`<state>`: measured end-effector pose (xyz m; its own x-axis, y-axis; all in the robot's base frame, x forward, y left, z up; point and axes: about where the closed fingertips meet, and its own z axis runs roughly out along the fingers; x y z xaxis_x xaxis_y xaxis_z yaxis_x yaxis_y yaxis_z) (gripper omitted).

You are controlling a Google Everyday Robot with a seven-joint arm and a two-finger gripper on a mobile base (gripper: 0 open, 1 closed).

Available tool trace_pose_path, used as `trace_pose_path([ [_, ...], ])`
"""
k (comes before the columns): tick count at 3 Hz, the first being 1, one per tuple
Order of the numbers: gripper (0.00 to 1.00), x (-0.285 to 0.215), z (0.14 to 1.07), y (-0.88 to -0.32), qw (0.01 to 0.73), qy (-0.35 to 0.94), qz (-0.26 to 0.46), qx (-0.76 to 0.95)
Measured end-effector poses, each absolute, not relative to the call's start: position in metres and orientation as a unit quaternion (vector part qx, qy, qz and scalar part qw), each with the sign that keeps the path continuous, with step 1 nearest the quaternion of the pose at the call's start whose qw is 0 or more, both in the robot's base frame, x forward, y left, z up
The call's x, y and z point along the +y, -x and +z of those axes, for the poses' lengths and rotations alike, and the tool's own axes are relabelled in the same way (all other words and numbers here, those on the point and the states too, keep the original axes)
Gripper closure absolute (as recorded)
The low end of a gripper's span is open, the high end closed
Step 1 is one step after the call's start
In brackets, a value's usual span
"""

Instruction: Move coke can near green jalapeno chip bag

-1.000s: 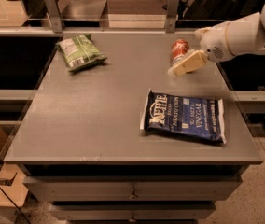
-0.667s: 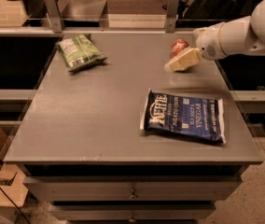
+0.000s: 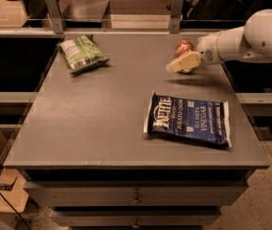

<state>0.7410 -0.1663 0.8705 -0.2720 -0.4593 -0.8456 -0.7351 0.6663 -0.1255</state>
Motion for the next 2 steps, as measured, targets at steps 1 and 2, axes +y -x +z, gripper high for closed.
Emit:
trace_pose_path([
  [1,0.18,-0.1677,0.8545,-0.7483,0.456,0.364,0.158,0.796],
  [2,0.41,-0.1682,0.8505,-0.7508,0.449,0.365,0.159,0.8],
])
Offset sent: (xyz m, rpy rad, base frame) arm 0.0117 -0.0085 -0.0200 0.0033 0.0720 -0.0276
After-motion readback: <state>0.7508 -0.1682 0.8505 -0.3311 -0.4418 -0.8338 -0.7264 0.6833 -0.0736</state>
